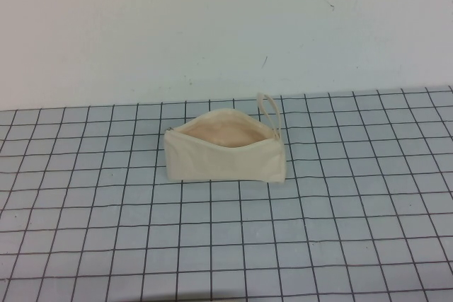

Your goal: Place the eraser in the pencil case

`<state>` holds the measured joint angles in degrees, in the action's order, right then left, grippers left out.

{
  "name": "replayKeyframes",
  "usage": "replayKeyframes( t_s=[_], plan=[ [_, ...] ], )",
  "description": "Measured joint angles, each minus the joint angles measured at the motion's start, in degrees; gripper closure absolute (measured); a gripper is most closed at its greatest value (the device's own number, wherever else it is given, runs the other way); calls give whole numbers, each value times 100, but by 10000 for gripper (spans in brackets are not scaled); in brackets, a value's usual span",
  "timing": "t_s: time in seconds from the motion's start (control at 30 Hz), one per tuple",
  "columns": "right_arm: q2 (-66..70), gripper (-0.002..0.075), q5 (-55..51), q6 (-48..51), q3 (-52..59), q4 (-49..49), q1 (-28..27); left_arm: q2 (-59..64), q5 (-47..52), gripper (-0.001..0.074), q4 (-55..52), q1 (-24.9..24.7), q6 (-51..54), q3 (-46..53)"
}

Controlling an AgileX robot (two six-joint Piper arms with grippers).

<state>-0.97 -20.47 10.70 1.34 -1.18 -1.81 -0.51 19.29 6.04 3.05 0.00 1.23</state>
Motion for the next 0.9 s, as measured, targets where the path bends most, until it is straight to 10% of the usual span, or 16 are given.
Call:
replayKeyframes(
  t_s=[0.9],
  plan=[
    [0,727,0,0,0,0,0,0,0,736,0,-261,0,0]
  ],
)
